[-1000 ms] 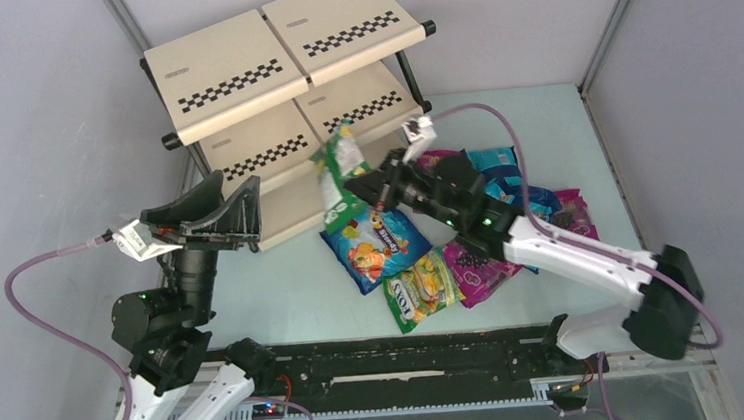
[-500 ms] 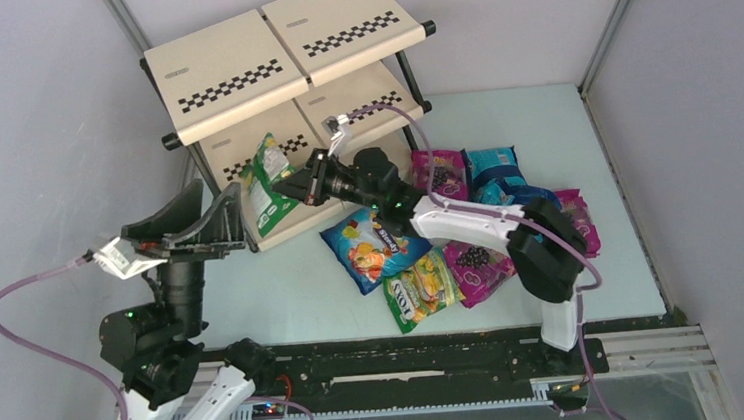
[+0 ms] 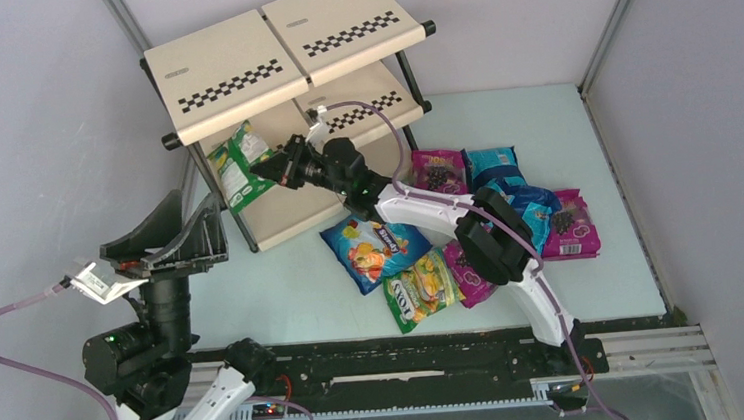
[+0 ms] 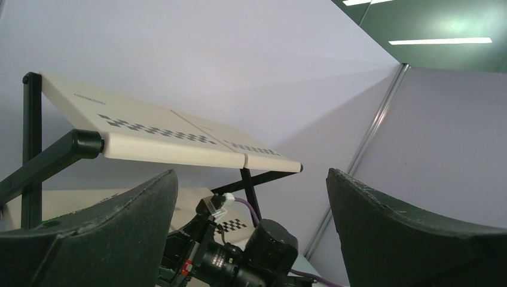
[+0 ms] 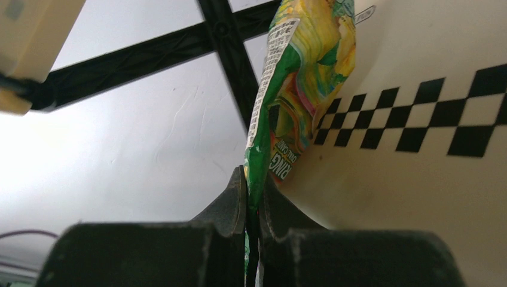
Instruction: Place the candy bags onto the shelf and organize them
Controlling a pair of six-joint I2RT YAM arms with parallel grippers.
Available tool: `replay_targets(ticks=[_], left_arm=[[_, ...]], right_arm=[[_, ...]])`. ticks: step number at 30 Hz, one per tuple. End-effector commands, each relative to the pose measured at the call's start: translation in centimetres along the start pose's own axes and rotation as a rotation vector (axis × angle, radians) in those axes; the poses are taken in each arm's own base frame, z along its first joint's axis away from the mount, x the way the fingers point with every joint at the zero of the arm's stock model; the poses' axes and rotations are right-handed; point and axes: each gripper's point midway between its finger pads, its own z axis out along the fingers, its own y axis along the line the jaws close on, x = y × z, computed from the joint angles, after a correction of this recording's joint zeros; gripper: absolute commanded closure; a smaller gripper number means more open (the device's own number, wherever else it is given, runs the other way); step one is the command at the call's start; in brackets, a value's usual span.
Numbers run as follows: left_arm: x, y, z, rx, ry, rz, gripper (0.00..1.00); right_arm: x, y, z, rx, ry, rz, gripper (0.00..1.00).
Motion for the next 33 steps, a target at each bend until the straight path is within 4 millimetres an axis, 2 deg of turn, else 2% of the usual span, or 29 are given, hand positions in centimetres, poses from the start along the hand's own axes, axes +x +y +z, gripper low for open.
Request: replay_targets(ticks=[1, 10, 19, 26, 33], left_arm=[[-2.0, 0.0, -0.3, -0.003, -0.048, 0.004, 0.01], [-2.2, 0.0, -0.5, -0.002, -0.053, -0.005, 0.01], [-2.1, 0.0, -0.6, 0.002, -0.053, -0.01, 0.01], [-2.0, 0.0, -0.6, 0.003, -0.053, -0.01, 0.01], [-1.8, -0.2, -0.5, 0.013, -0.046, -0.012, 0.0]], right_arm=[[-2.4, 1.9, 1.4, -0.034, -0.063, 0.015, 0.97], [-3.0, -0.5, 3.0, 0.064, -0.095, 0.01, 0.96], [-3.2, -2.0, 4.1, 0.104, -0.077, -0.002, 0.93], [-3.4, -2.2, 3.4, 0.173, -0.061, 0.018, 0.66], [-3.5, -2.6, -0.1, 0.303, -0.084, 0.031, 0.43]])
